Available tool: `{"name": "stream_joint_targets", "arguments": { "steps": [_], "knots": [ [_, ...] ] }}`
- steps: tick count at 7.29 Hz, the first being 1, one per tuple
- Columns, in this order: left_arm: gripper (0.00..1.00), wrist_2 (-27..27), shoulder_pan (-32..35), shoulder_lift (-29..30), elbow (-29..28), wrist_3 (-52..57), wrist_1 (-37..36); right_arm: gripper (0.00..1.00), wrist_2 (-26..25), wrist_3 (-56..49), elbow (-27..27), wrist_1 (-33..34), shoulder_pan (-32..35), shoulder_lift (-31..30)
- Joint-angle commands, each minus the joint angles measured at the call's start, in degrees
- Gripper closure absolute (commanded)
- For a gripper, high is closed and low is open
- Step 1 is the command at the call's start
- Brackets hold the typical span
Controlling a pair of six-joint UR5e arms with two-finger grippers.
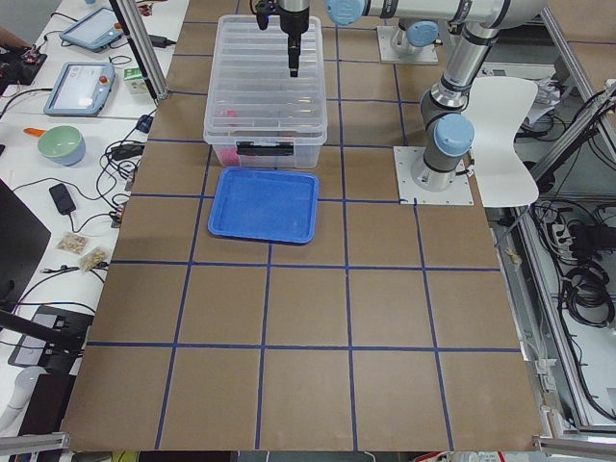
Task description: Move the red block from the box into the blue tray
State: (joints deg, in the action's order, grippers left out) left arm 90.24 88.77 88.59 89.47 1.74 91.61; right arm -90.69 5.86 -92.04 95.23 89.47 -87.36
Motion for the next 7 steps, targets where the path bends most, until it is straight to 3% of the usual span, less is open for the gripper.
{"name": "stream_joint_targets", "arguments": {
  "steps": [1, 7],
  "knots": [
    [0.00, -0.33, 0.00, 0.00, 0.00, 0.02, -0.03, 0.00, 0.17, 0.03, 0.11, 11.96, 0.18, 7.27],
    [0.00, -0.24, 0.00, 0.09, 0.00, 0.02, -0.12, 0.00, -0.98, -0.85, -0.16, 12.70, -0.08, 12.56]
  ]
}}
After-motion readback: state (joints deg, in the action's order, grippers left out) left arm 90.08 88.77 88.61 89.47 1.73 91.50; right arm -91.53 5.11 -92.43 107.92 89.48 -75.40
